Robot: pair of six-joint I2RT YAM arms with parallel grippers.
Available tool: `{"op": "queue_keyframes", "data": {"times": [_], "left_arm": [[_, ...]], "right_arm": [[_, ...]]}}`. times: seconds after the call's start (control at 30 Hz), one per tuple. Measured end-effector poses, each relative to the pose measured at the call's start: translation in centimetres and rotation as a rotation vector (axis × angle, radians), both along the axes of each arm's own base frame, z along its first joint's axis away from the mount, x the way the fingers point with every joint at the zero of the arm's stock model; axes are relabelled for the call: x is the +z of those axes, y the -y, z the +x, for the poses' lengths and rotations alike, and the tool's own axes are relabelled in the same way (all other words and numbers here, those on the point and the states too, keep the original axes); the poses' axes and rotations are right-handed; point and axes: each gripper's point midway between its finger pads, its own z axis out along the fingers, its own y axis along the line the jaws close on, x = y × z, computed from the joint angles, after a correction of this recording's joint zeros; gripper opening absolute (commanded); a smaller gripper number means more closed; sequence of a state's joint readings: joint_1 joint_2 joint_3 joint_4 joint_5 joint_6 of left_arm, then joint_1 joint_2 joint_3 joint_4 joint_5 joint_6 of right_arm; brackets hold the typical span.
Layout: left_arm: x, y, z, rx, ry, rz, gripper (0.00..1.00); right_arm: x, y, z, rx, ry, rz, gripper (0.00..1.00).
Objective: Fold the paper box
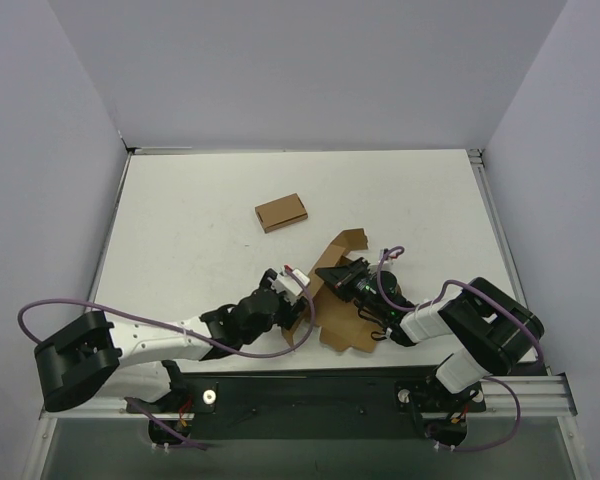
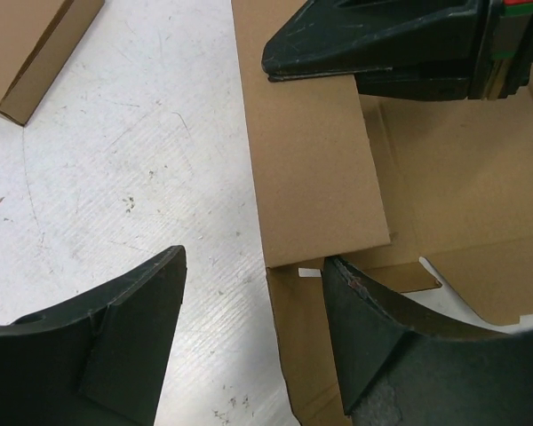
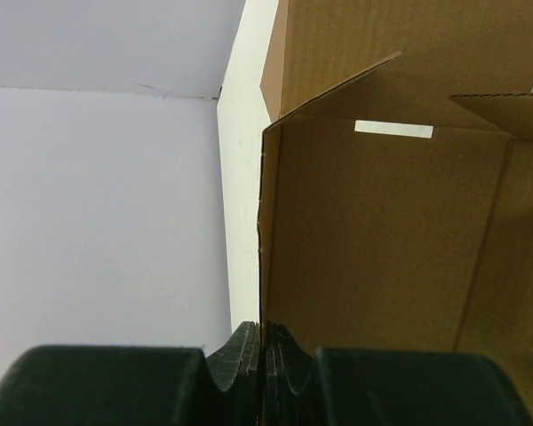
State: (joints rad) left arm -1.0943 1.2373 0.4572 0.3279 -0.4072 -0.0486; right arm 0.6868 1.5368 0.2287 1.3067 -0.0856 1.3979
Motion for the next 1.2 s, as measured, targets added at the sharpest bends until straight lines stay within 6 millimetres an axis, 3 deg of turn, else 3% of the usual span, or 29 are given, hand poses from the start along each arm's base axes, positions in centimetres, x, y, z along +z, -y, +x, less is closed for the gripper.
{"op": "queue_keyframes", "data": {"times": [0.23,0.37,0.63,0.73,0.83,0.97,1.2], "left_arm": [[-0.6,0.9,0.0,0.015,0.004,-0.026,0.76],[0.3,0.9,-0.4,0.004,-0.001,-0.052,0.79],[7.8,0.1,-2.1,-0.043,0.019,-0.3,0.85],[8.7,-1.5,-2.0,0.009,0.003,-0.366,0.85],[7.3,-3.9,-0.7,0.144,-0.061,-0.368,0.85],[3.2,-7.1,0.2,0.318,-0.187,-0.31,0.85],[-3.2,-9.0,-1.4,0.411,-0.369,-0.179,0.79]], "right_arm": [[0.0,0.2,0.2,-0.013,0.001,-0.002,0.0],[0.0,0.3,0.1,-0.015,0.002,0.002,0.0],[0.0,0.2,0.1,-0.014,0.003,0.003,0.0],[0.0,0.2,0.1,-0.014,0.003,0.003,0.0],[0.0,0.2,0.1,-0.014,0.003,0.003,0.0],[0.0,0.4,0.0,-0.018,0.005,0.003,0.0],[0.1,0.6,-0.2,-0.021,0.009,0.004,0.0]]}}
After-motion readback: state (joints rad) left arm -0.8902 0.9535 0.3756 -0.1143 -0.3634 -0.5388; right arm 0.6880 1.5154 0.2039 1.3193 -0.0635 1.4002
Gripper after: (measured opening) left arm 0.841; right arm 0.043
